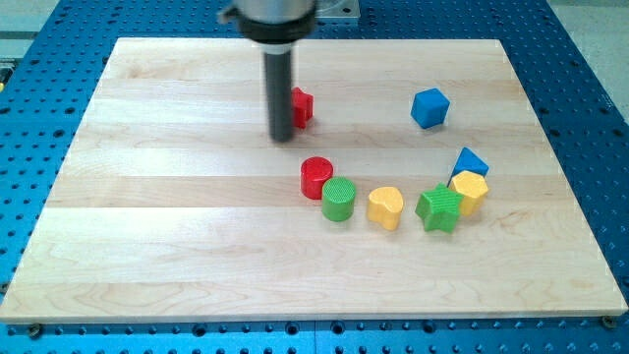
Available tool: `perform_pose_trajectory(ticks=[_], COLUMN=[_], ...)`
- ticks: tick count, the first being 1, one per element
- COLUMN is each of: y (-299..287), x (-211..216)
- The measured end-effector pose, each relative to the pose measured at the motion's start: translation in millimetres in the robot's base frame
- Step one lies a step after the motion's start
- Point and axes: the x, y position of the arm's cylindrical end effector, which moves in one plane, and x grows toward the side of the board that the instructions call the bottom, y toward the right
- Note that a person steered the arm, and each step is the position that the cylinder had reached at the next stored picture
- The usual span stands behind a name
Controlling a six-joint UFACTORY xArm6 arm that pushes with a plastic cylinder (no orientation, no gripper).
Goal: Slide the red star into the blue cube
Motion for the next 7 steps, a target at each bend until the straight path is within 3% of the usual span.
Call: perform_pose_trajectory(ticks=[1, 2, 4, 7], y=[-13.2, 28.8, 34.4, 55.4], x=[-16.8, -26.1, -69.5, -43.0])
